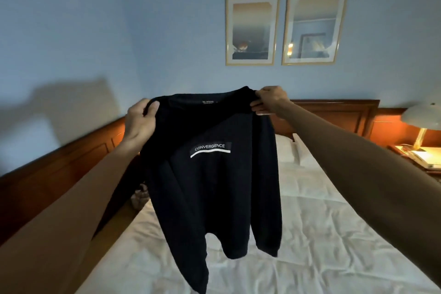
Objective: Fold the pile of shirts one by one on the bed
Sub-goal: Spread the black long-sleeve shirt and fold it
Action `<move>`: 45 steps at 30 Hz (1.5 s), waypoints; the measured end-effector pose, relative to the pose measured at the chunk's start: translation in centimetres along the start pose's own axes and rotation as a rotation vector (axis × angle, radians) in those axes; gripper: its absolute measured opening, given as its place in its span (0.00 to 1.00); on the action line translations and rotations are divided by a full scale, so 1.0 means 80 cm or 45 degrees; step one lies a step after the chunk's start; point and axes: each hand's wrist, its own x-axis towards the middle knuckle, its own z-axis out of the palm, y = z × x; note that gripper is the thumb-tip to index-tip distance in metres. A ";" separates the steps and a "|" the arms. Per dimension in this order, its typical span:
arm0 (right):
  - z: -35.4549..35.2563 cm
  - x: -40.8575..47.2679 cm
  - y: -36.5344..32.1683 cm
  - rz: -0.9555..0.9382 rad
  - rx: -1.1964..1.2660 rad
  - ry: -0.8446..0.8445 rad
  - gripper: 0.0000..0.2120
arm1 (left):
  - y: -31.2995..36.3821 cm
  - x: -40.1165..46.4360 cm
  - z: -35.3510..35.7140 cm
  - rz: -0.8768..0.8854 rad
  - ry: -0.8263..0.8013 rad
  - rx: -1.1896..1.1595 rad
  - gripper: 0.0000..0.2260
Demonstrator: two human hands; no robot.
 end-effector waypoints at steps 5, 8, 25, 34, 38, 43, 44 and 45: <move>0.014 0.026 0.017 0.055 0.238 0.016 0.15 | 0.028 -0.048 0.005 -0.145 -0.111 -0.430 0.11; -0.007 0.040 0.074 -0.042 0.131 0.024 0.06 | 0.053 -0.118 0.059 -0.217 -0.304 -0.593 0.10; -0.334 -0.059 0.854 0.722 -0.739 -0.128 0.24 | -0.049 -0.739 0.592 -0.400 -1.516 0.114 0.16; -0.353 -0.102 1.013 0.742 -0.625 -0.188 0.21 | -0.144 -0.908 0.654 -0.359 -1.948 0.570 0.40; -0.363 -0.085 1.024 0.765 -0.601 -0.189 0.20 | -0.120 -0.891 0.665 -0.308 -1.941 0.554 0.25; -0.380 -0.044 1.017 0.552 -0.832 -0.113 0.26 | -0.090 -0.897 0.700 -0.349 -1.990 0.189 0.12; -0.379 -0.041 1.021 0.556 -0.875 -0.130 0.28 | -0.088 -0.898 0.709 -0.370 -1.976 0.147 0.13; -0.377 -0.043 1.025 0.562 -0.911 -0.172 0.32 | -0.088 -0.898 0.719 -0.411 -1.981 0.124 0.15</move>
